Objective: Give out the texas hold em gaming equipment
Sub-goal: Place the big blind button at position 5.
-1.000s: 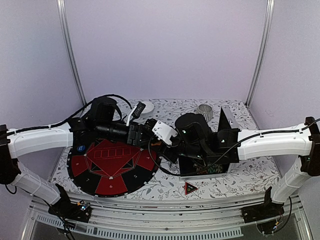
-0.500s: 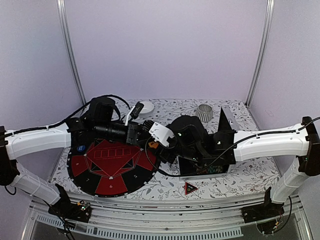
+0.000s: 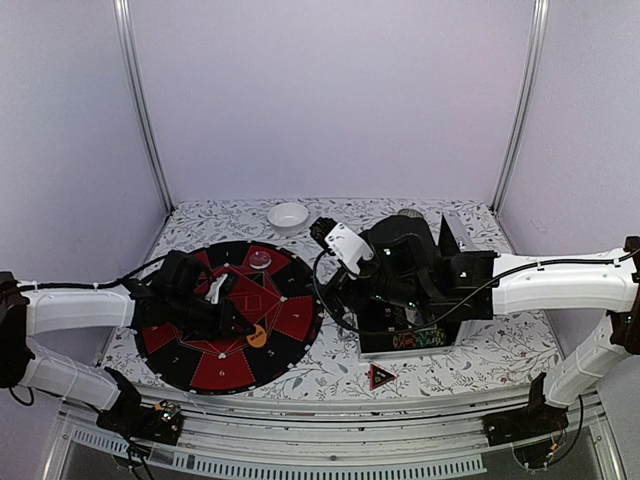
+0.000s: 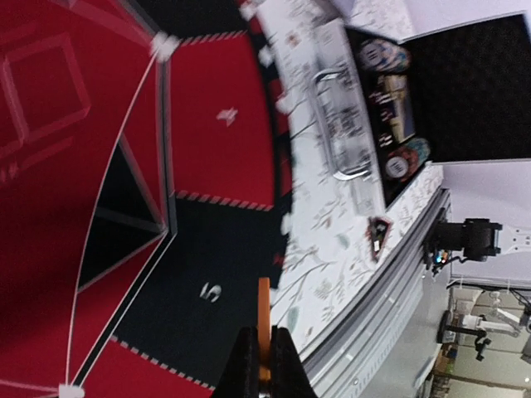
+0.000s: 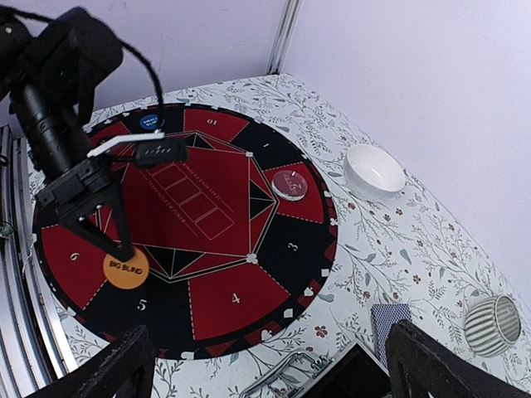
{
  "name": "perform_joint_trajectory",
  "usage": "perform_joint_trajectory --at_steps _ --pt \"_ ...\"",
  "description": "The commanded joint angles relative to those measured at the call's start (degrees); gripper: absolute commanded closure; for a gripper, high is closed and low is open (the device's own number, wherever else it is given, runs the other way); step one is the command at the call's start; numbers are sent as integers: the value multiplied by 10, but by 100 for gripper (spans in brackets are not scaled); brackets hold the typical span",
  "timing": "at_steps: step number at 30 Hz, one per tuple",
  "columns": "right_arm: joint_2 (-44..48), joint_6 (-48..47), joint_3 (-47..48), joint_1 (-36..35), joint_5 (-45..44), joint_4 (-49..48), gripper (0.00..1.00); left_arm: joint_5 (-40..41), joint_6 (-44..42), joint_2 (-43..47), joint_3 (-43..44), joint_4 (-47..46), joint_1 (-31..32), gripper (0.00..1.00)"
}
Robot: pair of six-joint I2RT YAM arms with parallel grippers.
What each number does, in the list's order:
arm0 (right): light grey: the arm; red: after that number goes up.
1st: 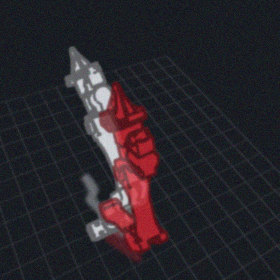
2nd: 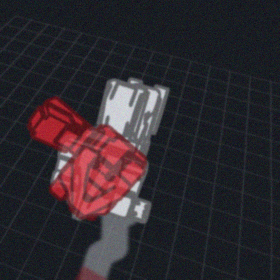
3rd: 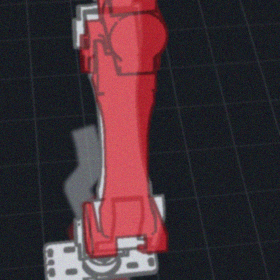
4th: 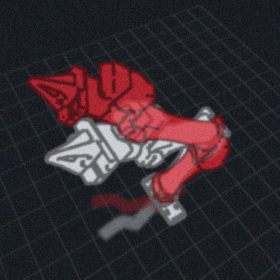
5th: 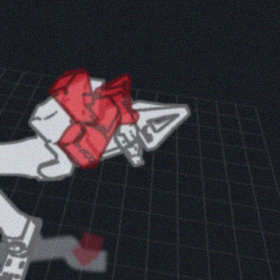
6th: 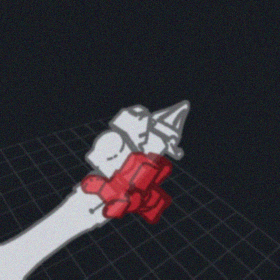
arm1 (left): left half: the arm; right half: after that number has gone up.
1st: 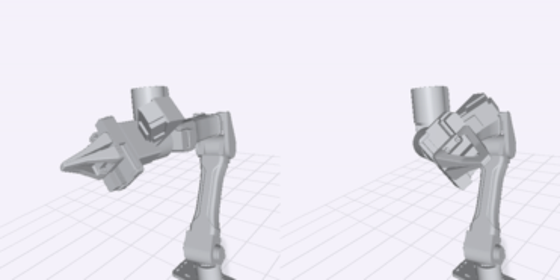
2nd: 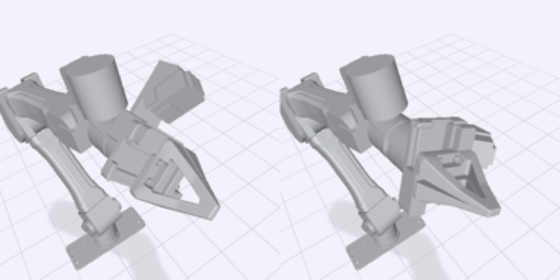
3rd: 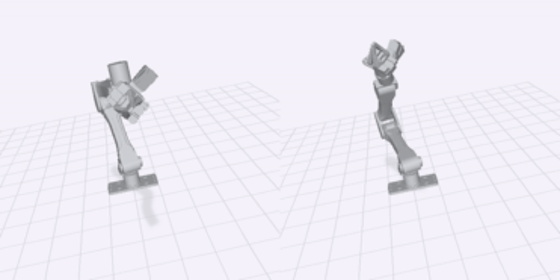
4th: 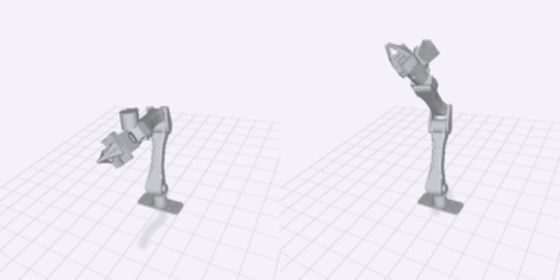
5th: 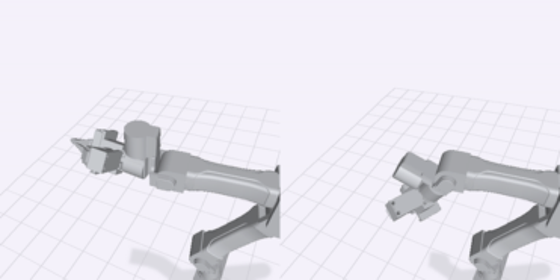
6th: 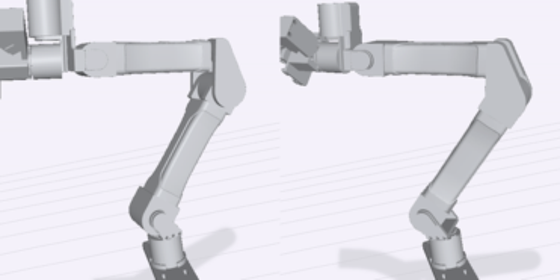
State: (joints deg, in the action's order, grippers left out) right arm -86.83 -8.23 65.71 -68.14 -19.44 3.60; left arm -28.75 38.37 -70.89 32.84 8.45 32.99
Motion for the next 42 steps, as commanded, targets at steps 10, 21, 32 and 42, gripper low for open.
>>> perform_joint_trajectory --at_steps 10,21,32,42 --pt "3 43 -21 18 21 11 1 -73 19 -122 -53 -102 -22 100" --pt "13 53 -12 21 28 35 1 -63 -20 -135 -40 -30 -23 81" --pt "31 86 20 27 28 100 1 42 -54 -56 19 106 -21 26" --pt "24 200 87 125 88 206 1 117 -108 16 110 202 -19 2"
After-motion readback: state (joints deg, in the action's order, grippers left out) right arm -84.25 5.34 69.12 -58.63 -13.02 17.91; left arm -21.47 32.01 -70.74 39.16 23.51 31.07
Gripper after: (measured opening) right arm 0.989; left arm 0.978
